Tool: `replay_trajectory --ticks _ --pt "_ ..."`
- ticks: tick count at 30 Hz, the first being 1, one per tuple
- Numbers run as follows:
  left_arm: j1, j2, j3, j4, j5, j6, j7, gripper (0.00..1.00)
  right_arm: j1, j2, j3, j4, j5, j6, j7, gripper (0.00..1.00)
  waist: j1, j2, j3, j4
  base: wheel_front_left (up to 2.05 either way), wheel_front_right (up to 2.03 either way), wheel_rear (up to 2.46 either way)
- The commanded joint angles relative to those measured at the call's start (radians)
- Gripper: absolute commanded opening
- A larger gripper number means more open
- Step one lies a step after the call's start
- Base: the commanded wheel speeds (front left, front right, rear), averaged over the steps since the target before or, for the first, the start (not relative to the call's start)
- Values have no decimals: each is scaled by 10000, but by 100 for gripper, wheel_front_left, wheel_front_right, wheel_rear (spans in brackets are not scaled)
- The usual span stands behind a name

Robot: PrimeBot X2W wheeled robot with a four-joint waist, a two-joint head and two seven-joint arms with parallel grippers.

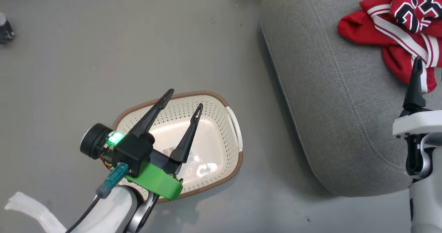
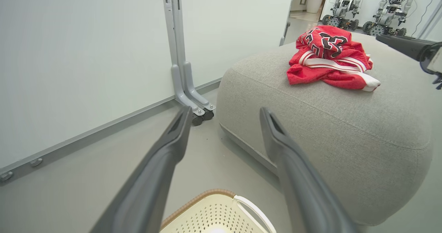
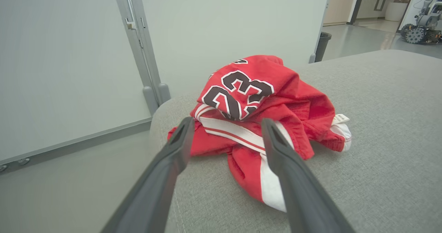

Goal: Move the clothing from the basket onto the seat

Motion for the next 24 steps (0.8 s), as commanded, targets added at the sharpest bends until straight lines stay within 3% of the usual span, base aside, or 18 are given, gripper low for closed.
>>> replay_trajectory --ticks 1,14,24 --pt "234 -56 112 50 -108 107 -146 100 302 83 87 -310 -146 -7 93 100 1 -1 -740 420 0 0 0" --pt "1069 10 1237 810 -732 477 -815 100 2246 723 1389 -3230 -361 -7 1392 100 1 -1 -1736 1589 0 0 0" --pt "2098 -109 3053 932 -509 -45 -884 100 3158 910 2504 -4127 -397 -5 1975 100 1 -1 -2423 2161 0 0 0"
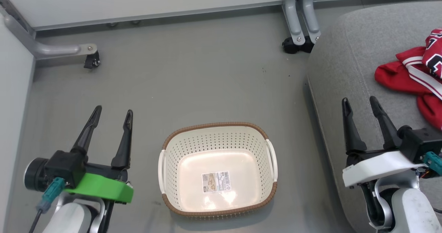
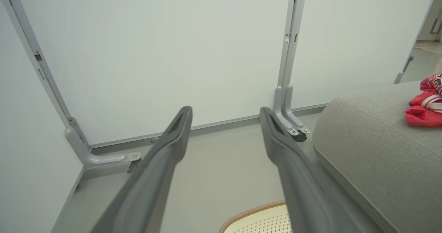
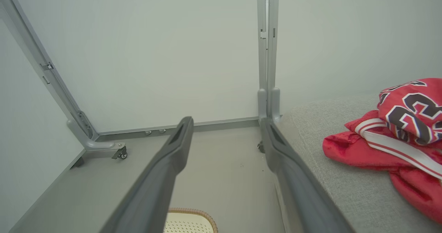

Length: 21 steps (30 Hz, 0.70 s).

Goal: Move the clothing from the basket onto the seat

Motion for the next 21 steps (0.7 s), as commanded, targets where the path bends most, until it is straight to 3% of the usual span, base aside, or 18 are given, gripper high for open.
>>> replay_trajectory --ticks 1,11,21 --pt "304 -75 301 14 119 -136 -26 100 189 5 69 -120 -36 -5 91 100 1 0 -371 291 0 0 0" --pt "1598 -487 1716 506 482 -877 -29 100 958 45 392 -457 -86 -5 573 100 1 0 -1103 331 0 0 0" --pt "2410 -931 2351 830 1016 -1360 -28 100 1641 68 396 -807 -150 -7 831 100 1 0 -1543 227 0 0 0"
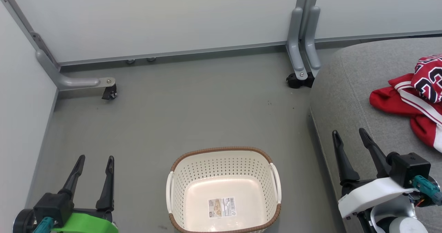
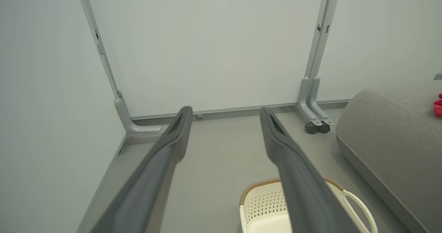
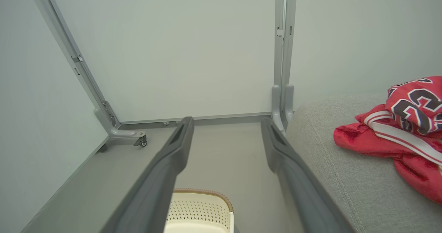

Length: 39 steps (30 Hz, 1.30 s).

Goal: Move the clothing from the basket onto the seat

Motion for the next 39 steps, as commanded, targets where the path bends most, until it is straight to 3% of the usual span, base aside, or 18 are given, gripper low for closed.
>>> replay_trajectory --ticks 1,35,36,39 --pt "189 -47 67 29 88 -62 -27 100 176 -1 -26 -73 -62 -5 32 100 1 0 -80 -22 0 0 0" --pt "351 -614 886 686 1014 -565 -29 100 446 10 -101 -342 -44 -5 209 100 1 0 -279 31 0 0 0" --pt "436 -604 842 677 935 -519 0 0 442 10 -82 -329 -5 -2 233 0 1 0 -280 29 0 0 0" --pt "436 -712 829 857 779 -518 81 0 500 28 -30 -151 150 -2 200 0 1 0 -276 34 0 0 0"
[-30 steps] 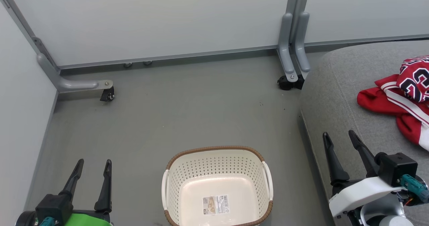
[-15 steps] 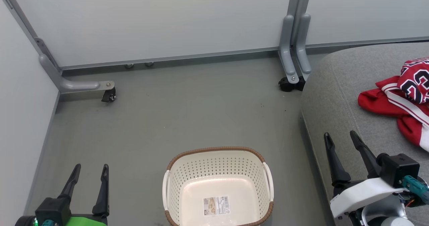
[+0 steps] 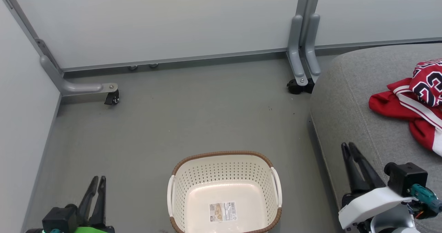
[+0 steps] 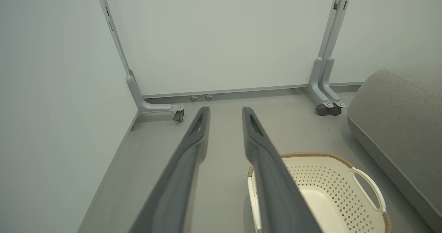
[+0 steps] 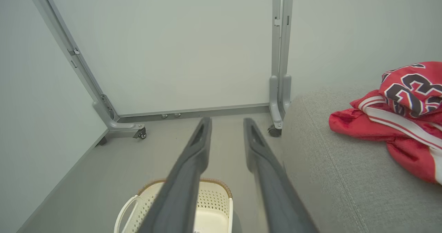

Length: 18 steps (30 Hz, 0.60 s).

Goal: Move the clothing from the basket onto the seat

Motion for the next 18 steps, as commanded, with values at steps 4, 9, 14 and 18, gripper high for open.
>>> replay_trajectory --ticks 4,9,14,18 --pt "-182 -60 206 -37 -861 -30 252 0 -126 -59 3 71 1021 0 -46 0 0 0 10 15 0 0 0" --pt "-300 -196 343 -32 -1743 -61 497 0 -320 -136 -8 367 2067 0 -41 0 0 0 20 29 0 0 0" --pt "-413 -316 466 -27 -2545 -89 715 0 -476 -187 -15 618 2989 0 -45 0 0 0 30 42 0 0 0" --pt "-498 -411 563 -20 -3158 -107 883 0 -588 -221 -27 800 3691 0 -46 0 0 0 38 53 0 0 0"
